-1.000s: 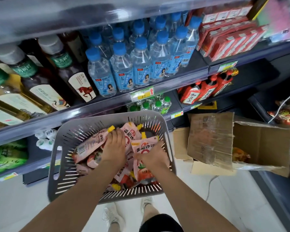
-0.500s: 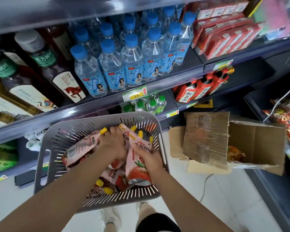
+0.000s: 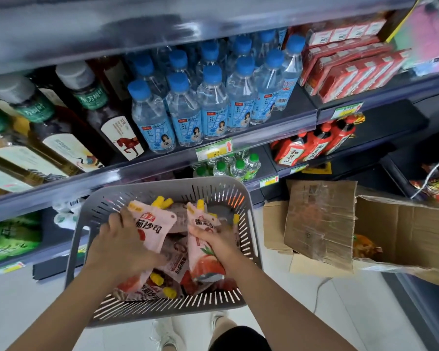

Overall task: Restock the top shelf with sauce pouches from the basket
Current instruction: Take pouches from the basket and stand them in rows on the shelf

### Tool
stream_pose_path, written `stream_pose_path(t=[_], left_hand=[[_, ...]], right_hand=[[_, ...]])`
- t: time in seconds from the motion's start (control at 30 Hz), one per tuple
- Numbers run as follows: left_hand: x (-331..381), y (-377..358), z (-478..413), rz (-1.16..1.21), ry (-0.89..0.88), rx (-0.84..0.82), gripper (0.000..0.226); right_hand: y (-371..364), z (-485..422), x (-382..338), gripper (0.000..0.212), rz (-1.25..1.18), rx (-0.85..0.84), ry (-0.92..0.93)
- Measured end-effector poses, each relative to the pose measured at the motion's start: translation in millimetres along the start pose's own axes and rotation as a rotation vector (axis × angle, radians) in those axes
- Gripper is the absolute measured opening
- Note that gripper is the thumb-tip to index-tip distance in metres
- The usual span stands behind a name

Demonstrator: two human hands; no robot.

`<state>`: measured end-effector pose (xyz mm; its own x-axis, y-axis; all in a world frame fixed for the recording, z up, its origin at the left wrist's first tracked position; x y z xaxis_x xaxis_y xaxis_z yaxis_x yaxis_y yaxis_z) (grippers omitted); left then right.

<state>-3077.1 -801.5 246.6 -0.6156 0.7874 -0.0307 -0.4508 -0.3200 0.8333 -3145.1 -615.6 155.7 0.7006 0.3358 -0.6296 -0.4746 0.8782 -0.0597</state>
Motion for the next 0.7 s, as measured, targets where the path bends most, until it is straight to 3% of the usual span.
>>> stream_pose_path(t=[0.07, 0.1, 0.2, 0.3, 0.4, 0.57, 0.7], left_hand=[[-11.7, -8.2, 8.0, 0.09, 0.049, -0.032, 0.141], [-16.3, -12.6, 11.5, 0.139, 0.072, -0.044, 0.141], [-25.8, -17.5, 16.5, 0.229, 0.108, -0.022, 0.144], [-34.5, -17.4, 19.3, 0.306, 0.146, 0.0, 0.141], [-43.3, -19.1, 22.4, 0.384, 0.172, 0.0, 0.138], [-57.2, -25.5, 27.3, 0.403, 0.188, 0.022, 0.13], [-66.4, -33.2, 29.6, 0.402, 0.225, 0.0, 0.135]], right_hand=[[-12.2, -10.0, 7.3, 0.124, 0.155, 0.044, -0.024], [-19.7, -13.6, 8.1, 0.13, 0.264, 0.052, -0.025], [-37.5, -11.7, 6.6, 0.126, 0.573, 0.04, -0.044], [-36.9, -12.2, -8.8, 0.116, 0.801, 0.176, 0.042], [-46.1, -14.5, -10.0, 0.129, 1.077, 0.204, 0.031], [-43.9, -23.4, -1.1, 0.132, 1.015, 0.181, -0.023], [-43.2, -21.8, -4.4, 0.11, 0.988, 0.199, 0.012]])
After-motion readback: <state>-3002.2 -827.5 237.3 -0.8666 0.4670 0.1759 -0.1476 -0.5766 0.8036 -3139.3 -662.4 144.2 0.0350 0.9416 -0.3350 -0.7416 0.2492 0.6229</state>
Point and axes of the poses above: each hand's wrist, its own z-axis away from the middle knuckle, its own y-axis out of the back of the hand, x = y × z, the point moved 10 cm from there along -z, towards the middle knuckle, and after that the axes turned 1 degree about x, right-handed, at the moved point
